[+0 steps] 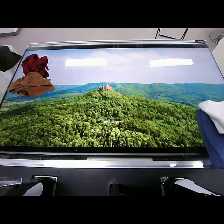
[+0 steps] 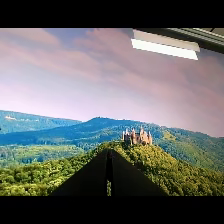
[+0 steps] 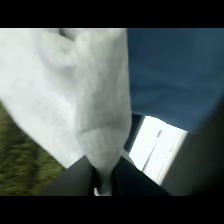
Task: Fold the clothes and pants, and hang the long-sleeved shirts on hangers.
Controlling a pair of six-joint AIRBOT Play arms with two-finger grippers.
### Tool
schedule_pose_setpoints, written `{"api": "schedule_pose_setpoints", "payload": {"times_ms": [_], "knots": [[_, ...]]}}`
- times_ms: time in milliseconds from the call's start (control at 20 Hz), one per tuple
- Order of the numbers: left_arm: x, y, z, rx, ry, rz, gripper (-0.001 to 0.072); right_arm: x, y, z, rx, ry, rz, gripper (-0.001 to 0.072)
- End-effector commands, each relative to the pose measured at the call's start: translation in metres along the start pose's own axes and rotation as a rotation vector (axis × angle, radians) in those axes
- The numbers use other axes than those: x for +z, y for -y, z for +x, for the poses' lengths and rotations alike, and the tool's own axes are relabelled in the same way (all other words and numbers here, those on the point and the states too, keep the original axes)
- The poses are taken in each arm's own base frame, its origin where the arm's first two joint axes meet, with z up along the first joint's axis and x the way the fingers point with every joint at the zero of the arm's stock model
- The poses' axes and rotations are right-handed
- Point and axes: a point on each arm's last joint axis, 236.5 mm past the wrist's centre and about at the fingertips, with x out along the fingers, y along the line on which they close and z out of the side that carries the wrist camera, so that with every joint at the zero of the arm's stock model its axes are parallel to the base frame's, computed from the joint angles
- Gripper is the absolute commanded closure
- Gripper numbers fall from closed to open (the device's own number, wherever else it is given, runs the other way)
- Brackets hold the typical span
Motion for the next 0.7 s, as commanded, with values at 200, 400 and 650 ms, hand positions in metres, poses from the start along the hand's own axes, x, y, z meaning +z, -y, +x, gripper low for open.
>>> {"api": "schedule_pose_setpoints", "payload": {"times_ms": [200,400,650], "knots": [[-0.001,0.002,0.001,-0.004,-0.002,0.004,0.0682,-0.034,0.081,0.090,-0.230,-0.149,0.055,0.0630],[-0.001,0.013,0.004,-0.025,0.004,0.017,0.0683,0.001,0.047,0.075,-0.107,-0.010,-0.023,0.0080],[0.026,0.045,0.013,0.007,0.141,0.191,0.0686,0.059,-0.172,-0.070,0.410,0.543,-0.516,0.0082]]}}
